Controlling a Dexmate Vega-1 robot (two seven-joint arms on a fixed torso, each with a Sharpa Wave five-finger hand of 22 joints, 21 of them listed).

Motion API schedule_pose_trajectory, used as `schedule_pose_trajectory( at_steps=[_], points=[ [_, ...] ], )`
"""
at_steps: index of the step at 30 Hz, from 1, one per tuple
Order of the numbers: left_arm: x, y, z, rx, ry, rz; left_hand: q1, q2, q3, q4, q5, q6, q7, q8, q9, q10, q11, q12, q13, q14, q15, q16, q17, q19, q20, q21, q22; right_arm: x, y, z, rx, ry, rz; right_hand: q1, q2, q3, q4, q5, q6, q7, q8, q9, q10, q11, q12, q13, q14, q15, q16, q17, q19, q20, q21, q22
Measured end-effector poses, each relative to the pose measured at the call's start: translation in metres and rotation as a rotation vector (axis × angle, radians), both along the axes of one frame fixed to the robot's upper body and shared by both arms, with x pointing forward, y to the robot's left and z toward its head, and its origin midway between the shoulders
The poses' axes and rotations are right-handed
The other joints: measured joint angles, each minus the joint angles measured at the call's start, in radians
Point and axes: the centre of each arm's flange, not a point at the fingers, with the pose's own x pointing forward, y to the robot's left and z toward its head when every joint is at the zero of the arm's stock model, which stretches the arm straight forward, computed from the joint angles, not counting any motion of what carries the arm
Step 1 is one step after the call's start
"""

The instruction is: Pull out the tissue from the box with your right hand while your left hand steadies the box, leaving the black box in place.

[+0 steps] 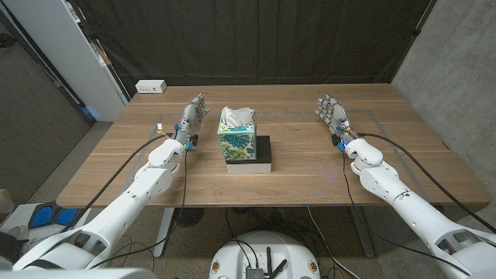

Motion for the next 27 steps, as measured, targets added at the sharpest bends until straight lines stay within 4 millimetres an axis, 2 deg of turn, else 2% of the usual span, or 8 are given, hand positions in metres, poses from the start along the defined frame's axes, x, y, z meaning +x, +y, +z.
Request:
schedule_pose_trajectory(
  at_steps=[14, 16, 18, 19, 22, 23, 25, 27],
  points=[
    [0.001, 0.012, 0.008, -0.015, -0.032, -0.006, -0.004, 0.004, 0.002, 0.002, 0.000, 0.000, 0.000, 0.007, 0.000, 0.000, 0.000, 0.007, 0.000, 0.000, 0.000, 0.000, 0.000, 0.002, -0.002, 0.000, 0.000, 0.002, -0.003, 0.002, 0.012, -0.013, -0.070, 0.009, 0.009, 0.005, 0.004, 0.000, 0.004, 0.004, 0.000, 0.000, 0.009, 0.009, 0.000, 0.000, 0.011, -0.003, 0.000, -0.012, 0.009, -0.002, 0.000, 0.000],
    [0.001, 0.013, 0.008, -0.018, -0.036, -0.005, -0.004, 0.004, 0.006, -0.009, 0.007, 0.000, 0.000, 0.009, 0.000, -0.005, -0.005, 0.009, 0.000, 0.000, 0.000, 0.000, -0.004, 0.016, -0.011, 0.000, 0.000, 0.003, -0.002, 0.003, 0.012, -0.014, -0.075, 0.009, 0.009, 0.007, 0.001, 0.004, 0.009, 0.009, 0.000, 0.000, 0.009, 0.009, 0.000, 0.000, 0.011, -0.004, 0.000, -0.015, 0.009, -0.002, 0.000, 0.000],
    [0.003, 0.015, 0.008, -0.018, -0.042, -0.002, 0.005, 0.012, 0.002, -0.051, 0.008, -0.006, -0.018, 0.011, 0.000, -0.007, -0.016, 0.011, 0.000, 0.000, 0.000, 0.000, -0.013, 0.042, -0.012, -0.006, 0.000, 0.003, -0.001, 0.003, 0.012, -0.014, -0.078, 0.009, 0.009, 0.007, 0.001, 0.004, 0.009, 0.009, 0.000, 0.000, 0.009, 0.009, 0.000, 0.000, 0.016, -0.009, -0.001, -0.017, 0.009, -0.002, 0.000, 0.000],
    [0.004, 0.016, 0.008, -0.018, -0.046, 0.000, 0.022, 0.014, -0.006, -0.089, 0.008, -0.005, -0.036, 0.015, 0.000, -0.006, -0.036, 0.011, 0.000, 0.000, 0.000, 0.000, -0.016, 0.056, -0.012, -0.015, 0.000, 0.004, -0.001, 0.003, 0.012, -0.015, -0.080, 0.009, 0.009, 0.007, 0.001, 0.004, 0.009, 0.009, 0.000, 0.000, 0.011, 0.006, 0.000, 0.000, 0.016, -0.009, -0.004, -0.017, 0.009, -0.002, 0.000, 0.000],
    [0.005, 0.019, 0.011, -0.005, -0.073, 0.010, 0.105, -0.067, -0.061, -0.245, 0.002, -0.003, -0.094, 0.023, 0.004, -0.005, -0.088, 0.010, 0.003, 0.000, 0.000, -0.003, -0.017, 0.081, -0.012, -0.061, 0.000, 0.004, -0.001, 0.004, 0.013, -0.015, -0.083, 0.009, 0.009, 0.011, -0.003, 0.004, 0.009, 0.009, -0.005, 0.000, 0.018, 0.007, 0.000, 0.000, 0.016, -0.009, -0.005, -0.021, 0.009, -0.002, 0.000, 0.000],
    [0.005, 0.019, 0.011, 0.000, -0.078, 0.014, 0.124, -0.096, -0.083, -0.280, 0.001, -0.003, -0.101, 0.023, 0.007, -0.005, -0.096, 0.007, 0.004, 0.000, 0.000, -0.005, -0.016, 0.081, -0.012, -0.077, 0.001, 0.005, 0.000, 0.004, 0.014, -0.015, -0.085, 0.009, 0.009, 0.011, -0.003, 0.004, 0.009, 0.009, -0.005, 0.000, 0.018, 0.007, 0.000, 0.000, 0.020, -0.005, -0.005, -0.021, 0.009, -0.002, 0.000, 0.000],
    [0.005, 0.020, 0.012, 0.028, -0.097, 0.028, 0.151, -0.146, -0.126, -0.318, 0.008, -0.005, -0.109, 0.023, 0.013, -0.005, -0.099, 0.007, 0.007, 0.000, 0.000, -0.005, -0.014, 0.067, -0.011, -0.113, 0.005, 0.005, 0.000, 0.004, 0.014, -0.015, -0.086, 0.009, 0.009, 0.011, -0.003, 0.004, 0.009, 0.009, -0.005, 0.000, 0.018, 0.007, 0.000, 0.000, 0.022, -0.003, -0.005, -0.022, 0.009, -0.002, 0.000, 0.000],
    [0.006, 0.020, 0.013, 0.045, -0.103, 0.035, 0.176, -0.190, -0.167, -0.331, 0.025, -0.002, -0.104, 0.023, 0.018, -0.005, -0.098, 0.005, 0.009, 0.000, 0.000, -0.005, -0.012, 0.047, -0.013, -0.144, 0.005, 0.005, 0.000, 0.004, 0.015, -0.013, -0.089, 0.009, 0.009, 0.011, -0.003, 0.004, 0.013, 0.013, -0.005, 0.000, 0.018, 0.007, 0.000, 0.000, 0.022, -0.003, -0.005, -0.026, 0.009, -0.002, 0.000, 0.000]
  ],
)
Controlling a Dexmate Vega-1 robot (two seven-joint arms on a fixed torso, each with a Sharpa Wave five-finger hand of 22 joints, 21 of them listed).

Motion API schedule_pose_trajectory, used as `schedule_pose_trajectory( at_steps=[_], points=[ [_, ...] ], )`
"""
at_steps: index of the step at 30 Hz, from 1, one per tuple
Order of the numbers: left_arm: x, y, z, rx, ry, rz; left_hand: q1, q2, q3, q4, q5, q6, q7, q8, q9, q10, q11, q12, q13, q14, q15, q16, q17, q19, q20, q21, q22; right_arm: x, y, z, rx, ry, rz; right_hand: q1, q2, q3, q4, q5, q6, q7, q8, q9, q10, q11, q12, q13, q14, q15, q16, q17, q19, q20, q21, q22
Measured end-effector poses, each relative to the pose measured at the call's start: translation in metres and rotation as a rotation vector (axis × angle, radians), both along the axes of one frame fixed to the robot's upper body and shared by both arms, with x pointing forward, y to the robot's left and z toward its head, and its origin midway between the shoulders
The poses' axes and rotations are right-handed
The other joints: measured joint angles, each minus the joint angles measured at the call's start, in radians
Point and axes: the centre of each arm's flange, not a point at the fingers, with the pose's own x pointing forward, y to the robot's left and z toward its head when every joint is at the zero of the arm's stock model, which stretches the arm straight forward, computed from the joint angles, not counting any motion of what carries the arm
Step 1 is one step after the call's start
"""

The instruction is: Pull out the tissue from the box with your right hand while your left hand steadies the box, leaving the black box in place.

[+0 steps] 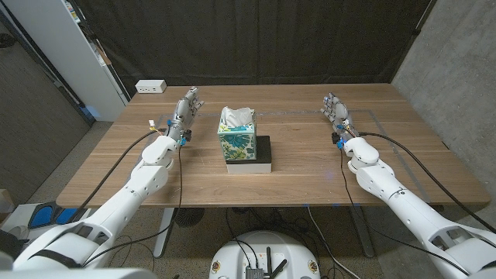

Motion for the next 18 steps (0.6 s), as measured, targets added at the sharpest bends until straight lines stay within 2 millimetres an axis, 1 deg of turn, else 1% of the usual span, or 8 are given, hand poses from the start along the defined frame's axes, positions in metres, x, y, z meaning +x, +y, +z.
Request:
schedule_pose_trajectory(
  at_steps=[1, 3, 6, 8, 10, 12, 16, 18],
  points=[
    [0.001, 0.001, 0.000, 0.010, 0.000, 0.006, 0.013, -0.022, -0.018, -0.003, 0.010, -0.003, 0.018, 0.000, 0.000, 0.000, 0.000, 0.000, 0.000, 0.000, 0.000, 0.000, 0.002, -0.007, 0.000, -0.013, 0.000, 0.000, 0.000, 0.000, 0.000, 0.001, -0.001, 0.000, 0.000, -0.002, -0.002, 0.000, 0.000, 0.000, 0.000, 0.000, 0.000, 0.000, 0.000, 0.000, 0.000, 0.000, 0.000, 0.000, 0.000, 0.000, 0.000, 0.000],
    [0.000, 0.001, 0.002, 0.048, -0.017, 0.027, 0.035, -0.057, -0.050, -0.008, 0.028, -0.002, 0.043, 0.000, 0.005, 0.000, 0.015, 0.000, 0.004, 0.000, 0.000, 0.000, 0.003, -0.010, 0.000, -0.032, 0.000, 0.000, 0.000, 0.000, 0.001, 0.003, -0.004, 0.000, 0.000, -0.005, -0.005, 0.000, 0.000, 0.000, 0.000, 0.000, 0.000, 0.000, 0.000, 0.000, 0.000, 0.000, 0.000, 0.000, 0.000, 0.000, 0.000, 0.000],
    [0.000, 0.003, 0.004, 0.089, -0.028, 0.057, 0.067, -0.089, -0.099, -0.012, 0.058, -0.003, 0.082, -0.004, 0.003, 0.000, 0.041, 0.000, 0.005, 0.000, 0.000, 0.000, 0.003, -0.010, 0.000, -0.057, 0.000, 0.001, 0.000, -0.001, 0.003, 0.005, -0.006, 0.000, 0.000, -0.005, -0.004, 0.000, 0.000, 0.000, 0.000, 0.000, 0.002, 0.002, 0.000, 0.000, 0.004, -0.004, 0.000, 0.000, 0.007, 0.007, 0.000, 0.000],
    [-0.002, 0.003, 0.007, 0.137, -0.054, 0.108, 0.085, -0.098, -0.133, -0.013, 0.081, -0.002, 0.106, -0.005, 0.002, 0.000, 0.058, 0.000, 0.006, 0.000, 0.000, 0.000, 0.003, -0.023, 0.001, -0.075, 0.000, 0.001, -0.001, -0.002, 0.003, 0.007, -0.008, 0.000, 0.000, -0.005, -0.004, 0.000, 0.003, 0.003, -0.003, 0.000, 0.005, 0.005, 0.000, 0.000, 0.005, -0.005, 0.000, -0.004, 0.007, 0.007, 0.000, 0.000],
    [-0.002, 0.004, 0.006, 0.149, -0.052, 0.110, 0.105, -0.096, -0.161, -0.013, 0.100, -0.001, 0.122, -0.005, 0.002, -0.002, 0.067, 0.000, 0.009, -0.001, 0.001, 0.000, 0.003, -0.035, -0.001, -0.092, 0.000, 0.001, -0.001, -0.002, 0.004, 0.009, -0.009, 0.000, 0.000, -0.008, -0.008, 0.000, 0.003, 0.003, -0.004, 0.000, 0.005, 0.005, 0.000, 0.000, 0.005, -0.005, 0.000, -0.005, 0.007, 0.007, 0.000, 0.000],
    [-0.004, 0.004, 0.008, 0.178, -0.072, 0.154, 0.121, -0.094, -0.186, -0.011, 0.116, -0.002, 0.122, -0.005, 0.002, -0.002, 0.066, 0.000, 0.009, -0.005, 0.014, 0.000, 0.003, -0.051, 0.002, -0.109, 0.000, 0.001, -0.001, -0.003, 0.005, 0.011, -0.010, -0.010, -0.010, -0.009, -0.009, 0.000, 0.007, 0.007, -0.004, 0.005, 0.005, 0.005, 0.000, 0.000, 0.005, -0.005, 0.000, -0.005, 0.007, 0.007, 0.000, 0.000],
    [-0.009, 0.004, 0.010, 0.236, -0.117, 0.249, 0.137, -0.089, -0.221, -0.009, 0.137, -0.002, 0.121, 0.004, 0.005, -0.002, 0.066, 0.000, 0.009, -0.005, 0.048, 0.000, 0.008, -0.053, 0.004, -0.128, 0.004, 0.001, -0.002, -0.004, 0.006, 0.015, -0.011, -0.010, -0.010, -0.013, -0.013, 0.000, 0.009, 0.009, -0.004, 0.005, 0.018, 0.003, 0.000, 0.000, 0.013, -0.005, 0.000, -0.009, 0.011, 0.011, 0.000, 0.000],
    [-0.011, 0.004, 0.010, 0.258, -0.138, 0.299, 0.146, -0.088, -0.231, -0.007, 0.143, -0.002, 0.102, 0.016, 0.008, -0.002, 0.066, 0.006, 0.013, -0.005, 0.048, 0.000, 0.008, -0.053, 0.004, -0.128, 0.004, 0.001, -0.003, -0.005, 0.006, 0.017, -0.012, -0.016, -0.016, -0.013, -0.013, 0.000, 0.013, 0.013, -0.004, 0.005, 0.018, 0.004, 0.000, 0.000, 0.013, -0.005, -0.007, -0.009, 0.014, 0.014, 0.000, 0.000]
  ],
)
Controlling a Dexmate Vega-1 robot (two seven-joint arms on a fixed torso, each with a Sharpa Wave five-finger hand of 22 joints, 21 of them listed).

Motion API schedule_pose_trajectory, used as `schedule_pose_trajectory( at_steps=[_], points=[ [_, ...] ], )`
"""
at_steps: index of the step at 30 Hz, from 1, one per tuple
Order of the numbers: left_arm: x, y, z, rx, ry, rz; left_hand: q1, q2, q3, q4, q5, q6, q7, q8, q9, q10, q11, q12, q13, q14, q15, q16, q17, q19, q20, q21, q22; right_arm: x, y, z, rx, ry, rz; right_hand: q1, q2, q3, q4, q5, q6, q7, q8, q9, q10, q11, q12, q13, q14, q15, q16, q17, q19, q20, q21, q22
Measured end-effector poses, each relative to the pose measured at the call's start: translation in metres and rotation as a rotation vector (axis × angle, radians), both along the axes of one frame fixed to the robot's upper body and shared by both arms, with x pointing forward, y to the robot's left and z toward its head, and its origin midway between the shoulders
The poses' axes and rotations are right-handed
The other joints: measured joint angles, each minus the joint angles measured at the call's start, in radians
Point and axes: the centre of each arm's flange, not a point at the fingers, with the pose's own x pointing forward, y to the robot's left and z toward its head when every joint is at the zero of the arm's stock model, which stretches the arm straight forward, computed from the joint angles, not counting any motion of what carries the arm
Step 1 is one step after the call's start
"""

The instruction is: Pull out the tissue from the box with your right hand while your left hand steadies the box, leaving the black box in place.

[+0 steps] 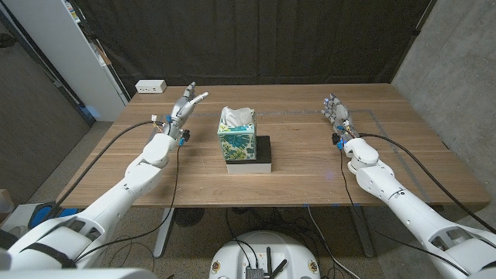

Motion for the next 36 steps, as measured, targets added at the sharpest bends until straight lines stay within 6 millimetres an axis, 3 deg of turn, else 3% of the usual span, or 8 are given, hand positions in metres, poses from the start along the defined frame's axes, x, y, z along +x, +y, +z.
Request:
schedule_pose_trajectory(
  at_steps=[4, 9, 17, 28, 36],
  points=[
    [-0.003, -0.001, -0.001, 0.025, -0.024, 0.037, 0.023, 0.008, -0.014, 0.000, 0.003, 0.000, -0.002, 0.020, 0.006, 0.004, -0.004, 0.015, 0.001, 0.000, -0.001, 0.000, 0.000, 0.000, 0.000, -0.006, 0.000, 0.001, -0.001, 0.000, 0.000, 0.003, -0.001, 0.000, 0.000, -0.003, -0.003, 0.000, 0.002, 0.002, 0.000, 0.000, 0.004, 0.004, 0.000, 0.000, 0.007, 0.000, 0.000, -0.003, 0.000, 0.000, 0.000, 0.000],
    [-0.007, -0.001, -0.002, 0.054, -0.049, 0.073, 0.059, 0.043, -0.017, 0.001, -0.006, 0.000, -0.002, 0.044, 0.015, 0.003, -0.003, 0.023, 0.005, 0.000, -0.018, 0.005, -0.001, 0.004, -0.004, -0.013, 0.000, 0.002, -0.001, 0.001, -0.004, 0.004, 0.000, 0.000, 0.000, -0.003, -0.004, 0.000, 0.007, 0.007, 0.000, 0.000, 0.007, 0.007, 0.000, 0.000, 0.007, 0.000, 0.000, -0.006, 0.004, 0.004, 0.000, 0.000],
    [-0.012, -0.004, -0.002, 0.079, -0.060, 0.082, 0.122, 0.107, 0.017, 0.004, -0.050, -0.002, 0.007, 0.073, 0.025, 0.004, 0.004, 0.035, 0.006, 0.000, -0.018, 0.008, -0.003, 0.028, -0.001, -0.021, 0.000, 0.004, -0.001, 0.002, -0.008, 0.006, 0.006, 0.000, 0.000, 0.007, -0.013, 0.000, 0.016, 0.005, 0.000, 0.000, 0.011, 0.004, 0.000, 0.000, 0.018, 0.000, -0.004, -0.014, 0.004, 0.004, -0.001, 0.000],
    [-0.016, -0.006, -0.006, 0.086, -0.062, 0.103, 0.130, 0.114, 0.023, 0.005, -0.067, -0.002, 0.007, 0.081, 0.025, 0.004, 0.004, 0.037, 0.006, 0.000, -0.018, 0.012, -0.003, 0.031, -0.005, -0.025, 0.000, 0.005, -0.001, 0.002, -0.010, 0.008, 0.009, 0.000, 0.000, -0.001, -0.021, 0.000, 0.016, 0.005, -0.008, 0.000, 0.011, 0.004, 0.000, 0.000, 0.018, 0.000, -0.008, -0.014, 0.007, 0.014, -0.001, 0.000],
    [-0.021, -0.007, -0.012, 0.081, -0.058, 0.119, 0.135, 0.109, 0.023, 0.005, -0.090, -0.004, 0.020, 0.095, 0.025, 0.000, 0.025, 0.037, 0.005, 0.000, -0.018, 0.015, -0.003, 0.051, -0.003, -0.025, 0.000, 0.005, -0.001, 0.002, -0.011, 0.010, 0.009, 0.011, -0.011, -0.006, -0.025, 0.000, 0.019, 0.009, -0.008, 0.000, 0.016, 0.009, -0.005, 0.000, 0.018, 0.000, -0.008, -0.019, 0.003, 0.018, -0.001, 0.000]
  ],
)
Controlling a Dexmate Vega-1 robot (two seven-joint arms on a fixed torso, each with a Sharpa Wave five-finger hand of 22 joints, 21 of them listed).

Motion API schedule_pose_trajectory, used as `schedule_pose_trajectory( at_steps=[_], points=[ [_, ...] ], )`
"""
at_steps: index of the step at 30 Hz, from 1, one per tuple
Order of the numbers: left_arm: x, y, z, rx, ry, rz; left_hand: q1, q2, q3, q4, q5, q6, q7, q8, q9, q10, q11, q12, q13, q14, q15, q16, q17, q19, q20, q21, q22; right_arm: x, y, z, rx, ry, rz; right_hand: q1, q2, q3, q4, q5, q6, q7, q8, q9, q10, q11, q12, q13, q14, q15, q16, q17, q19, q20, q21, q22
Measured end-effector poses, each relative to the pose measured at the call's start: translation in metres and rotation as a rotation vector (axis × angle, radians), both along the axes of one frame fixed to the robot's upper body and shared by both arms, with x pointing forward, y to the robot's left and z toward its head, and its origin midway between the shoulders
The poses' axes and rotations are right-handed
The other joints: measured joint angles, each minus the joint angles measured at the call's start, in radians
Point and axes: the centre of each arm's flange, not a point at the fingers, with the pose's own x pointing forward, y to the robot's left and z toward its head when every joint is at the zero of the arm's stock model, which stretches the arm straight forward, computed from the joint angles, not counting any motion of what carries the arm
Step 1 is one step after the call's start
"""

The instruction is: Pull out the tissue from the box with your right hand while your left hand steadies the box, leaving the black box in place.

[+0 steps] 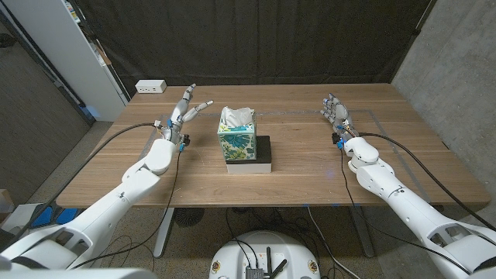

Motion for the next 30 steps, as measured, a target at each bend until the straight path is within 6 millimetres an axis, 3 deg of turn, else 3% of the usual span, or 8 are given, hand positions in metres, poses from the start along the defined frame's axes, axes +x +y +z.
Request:
schedule_pose_trajectory(
  at_steps=[6, 30],
  points=[
    [-0.005, 0.000, -0.006, -0.006, 0.004, 0.005, 0.004, -0.004, 0.000, 0.000, -0.010, 0.004, 0.007, 0.002, 0.000, 0.000, 0.000, 0.000, 0.000, 0.000, 0.000, 0.001, 0.000, 0.011, 0.000, 0.000, 0.000, 0.000, 0.000, -0.001, 0.000, 0.002, 0.001, -0.015, -0.015, 0.000, 0.000, 0.000, 0.000, 0.000, 0.000, 0.000, 0.000, 0.000, 0.000, 0.000, 0.000, 0.000, 0.000, 0.000, -0.001, 0.001, 0.000, 0.000],
    [-0.029, 0.000, -0.026, -0.032, 0.003, 0.018, 0.008, -0.008, 0.000, 0.000, -0.033, 0.004, 0.007, 0.015, 0.000, 0.000, 0.000, 0.000, 0.000, 0.000, 0.000, 0.001, 0.000, 0.020, -0.002, -0.004, 0.000, -0.001, 0.002, -0.005, 0.004, 0.005, 0.002, -0.014, -0.014, -0.008, -0.017, 0.000, 0.000, 0.000, 0.000, 0.000, 0.000, 0.000, -0.004, 0.000, 0.007, -0.004, -0.007, -0.004, -0.001, 0.001, -0.009, 0.000]
  ],
)
